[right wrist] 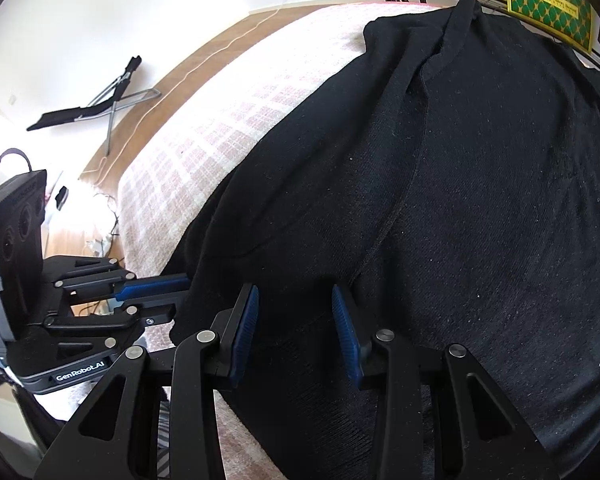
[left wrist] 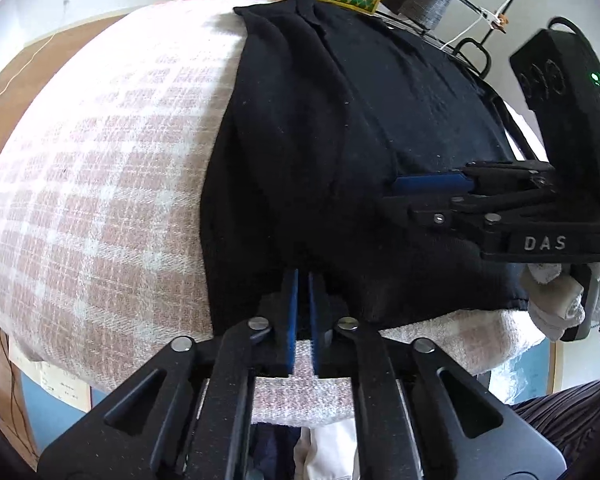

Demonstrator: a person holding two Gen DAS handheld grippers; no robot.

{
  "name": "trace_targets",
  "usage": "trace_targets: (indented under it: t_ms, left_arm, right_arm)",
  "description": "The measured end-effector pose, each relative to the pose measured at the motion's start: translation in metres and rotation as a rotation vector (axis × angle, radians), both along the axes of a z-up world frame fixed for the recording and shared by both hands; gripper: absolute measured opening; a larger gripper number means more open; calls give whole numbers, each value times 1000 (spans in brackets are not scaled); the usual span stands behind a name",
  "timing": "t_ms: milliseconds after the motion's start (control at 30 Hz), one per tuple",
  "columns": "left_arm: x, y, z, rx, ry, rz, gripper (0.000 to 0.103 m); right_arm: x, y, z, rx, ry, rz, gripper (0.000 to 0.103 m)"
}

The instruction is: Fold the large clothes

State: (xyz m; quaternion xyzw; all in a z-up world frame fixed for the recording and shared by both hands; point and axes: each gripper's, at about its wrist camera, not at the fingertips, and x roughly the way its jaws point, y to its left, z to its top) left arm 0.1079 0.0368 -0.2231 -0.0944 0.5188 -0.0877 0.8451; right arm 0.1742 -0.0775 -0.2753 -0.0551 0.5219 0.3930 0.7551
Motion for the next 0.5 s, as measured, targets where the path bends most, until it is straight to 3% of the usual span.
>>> trace_targets:
  t_ms: [267,467,500]
  left_arm:
    - [-17,23,25,-44,-48,62,1]
    - [-24,31,13,-19,-17,106,2]
    - [-25,34,14,-27,-23,119,8]
  right_arm:
    - [0,-2,0,12,7,-5,37]
    - [2,-1,1,4,20,-4,37]
    - [4,0,3,2,33,-4,37]
